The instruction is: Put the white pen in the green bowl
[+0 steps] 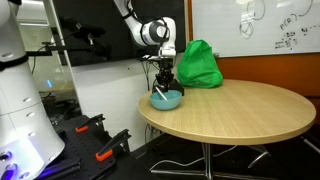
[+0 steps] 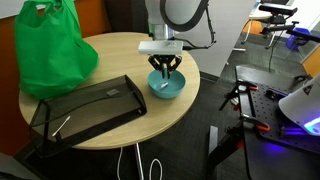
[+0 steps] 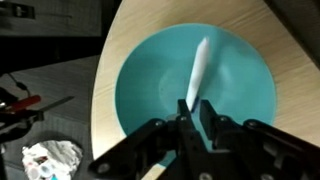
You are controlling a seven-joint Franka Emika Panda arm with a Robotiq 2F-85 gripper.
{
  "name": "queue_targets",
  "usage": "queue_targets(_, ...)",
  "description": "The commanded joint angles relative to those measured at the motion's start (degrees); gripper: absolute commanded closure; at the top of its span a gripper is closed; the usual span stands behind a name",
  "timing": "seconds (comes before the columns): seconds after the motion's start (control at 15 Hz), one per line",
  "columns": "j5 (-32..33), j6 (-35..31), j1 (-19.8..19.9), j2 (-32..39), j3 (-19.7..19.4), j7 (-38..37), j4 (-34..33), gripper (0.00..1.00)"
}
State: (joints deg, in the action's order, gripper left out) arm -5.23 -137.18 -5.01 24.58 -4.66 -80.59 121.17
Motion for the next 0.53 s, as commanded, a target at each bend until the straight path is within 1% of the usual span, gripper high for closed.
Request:
queue_targets(0.0, 0.98, -1.4, -0.61, 0.47, -1.18, 1.62, 0.15, 0.48)
queue_targets(0.13, 1.25, -0.68, -0.04, -0.74, -1.09, 4.32, 0.56, 0.32)
queue_targets(0.27, 0.17, 2.54, 0.97, -2.65, -0.76, 8.22, 0.39, 0.17)
queue_targets(0.4, -1.33, 6.31, 2.63, -5.23, -0.08, 14.26, 0.47, 0.02)
queue_targets(0.47, -1.41, 6.31, 3.23, -6.46, -0.05, 17.97, 0.87, 0.0)
